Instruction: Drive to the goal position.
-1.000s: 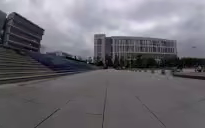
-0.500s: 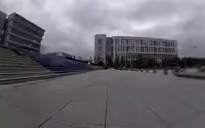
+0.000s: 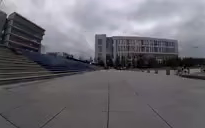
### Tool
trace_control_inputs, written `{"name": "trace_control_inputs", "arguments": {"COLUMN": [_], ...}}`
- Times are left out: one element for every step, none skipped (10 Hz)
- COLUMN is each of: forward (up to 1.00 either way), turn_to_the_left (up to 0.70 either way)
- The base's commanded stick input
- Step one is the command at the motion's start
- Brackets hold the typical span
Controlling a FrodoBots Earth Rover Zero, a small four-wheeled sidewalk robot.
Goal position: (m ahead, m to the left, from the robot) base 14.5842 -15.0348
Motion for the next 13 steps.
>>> {"name": "trace_control_inputs", "arguments": {"forward": [0.70, 0.70, 0.70, 0.70, 0.70, 0.70, 0.70, 0.70, 0.70, 0.70, 0.70, 0.70, 0.70], "turn_to_the_left": [0.00, 0.00, 0.00, 0.00, 0.00, 0.00, 0.00, 0.00, 0.00, 0.00, 0.00, 0.00, 0.00]}}
